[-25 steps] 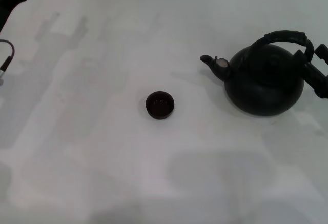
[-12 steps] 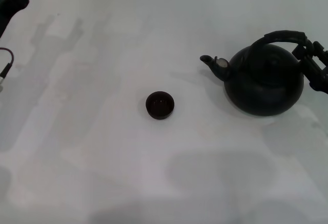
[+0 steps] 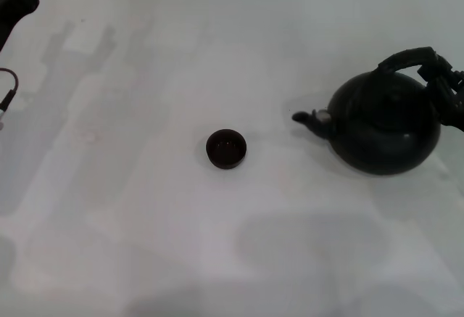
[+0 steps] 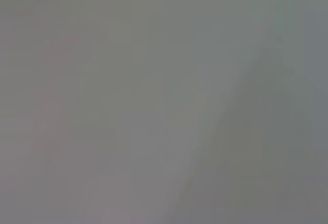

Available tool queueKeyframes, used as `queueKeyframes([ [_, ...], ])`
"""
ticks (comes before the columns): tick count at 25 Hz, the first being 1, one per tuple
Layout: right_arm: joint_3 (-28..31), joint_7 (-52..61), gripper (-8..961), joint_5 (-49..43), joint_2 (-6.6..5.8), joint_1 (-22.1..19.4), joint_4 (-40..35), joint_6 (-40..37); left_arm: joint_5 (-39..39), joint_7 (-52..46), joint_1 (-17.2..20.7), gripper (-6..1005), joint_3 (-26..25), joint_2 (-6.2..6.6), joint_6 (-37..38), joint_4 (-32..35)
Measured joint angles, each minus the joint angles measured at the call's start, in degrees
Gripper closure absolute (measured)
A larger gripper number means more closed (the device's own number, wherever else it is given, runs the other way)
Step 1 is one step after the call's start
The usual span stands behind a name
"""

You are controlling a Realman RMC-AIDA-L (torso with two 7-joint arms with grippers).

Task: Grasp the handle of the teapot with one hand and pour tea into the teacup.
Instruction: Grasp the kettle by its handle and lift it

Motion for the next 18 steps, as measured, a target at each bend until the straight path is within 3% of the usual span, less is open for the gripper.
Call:
queueKeyframes([
  [3,0.0,-0.2,730,0.0,0.0,0.0,-0.1,-0.8,0.0,0.0,0.0,134,0.1,0.0,0.0,0.0],
  [8,-0.3,-2.5,729,-0.6,-0.09,0.9,-1.0,-2.2,0.0,-0.2,0.0,134,0.2,0.0,0.0,-0.5],
  [18,-0.7,-14.5,740,-2.7,-0.19,6.7,-3.1,-1.2,0.1,-0.5,-0.2,134,0.4,0.0,0.0,-0.6],
])
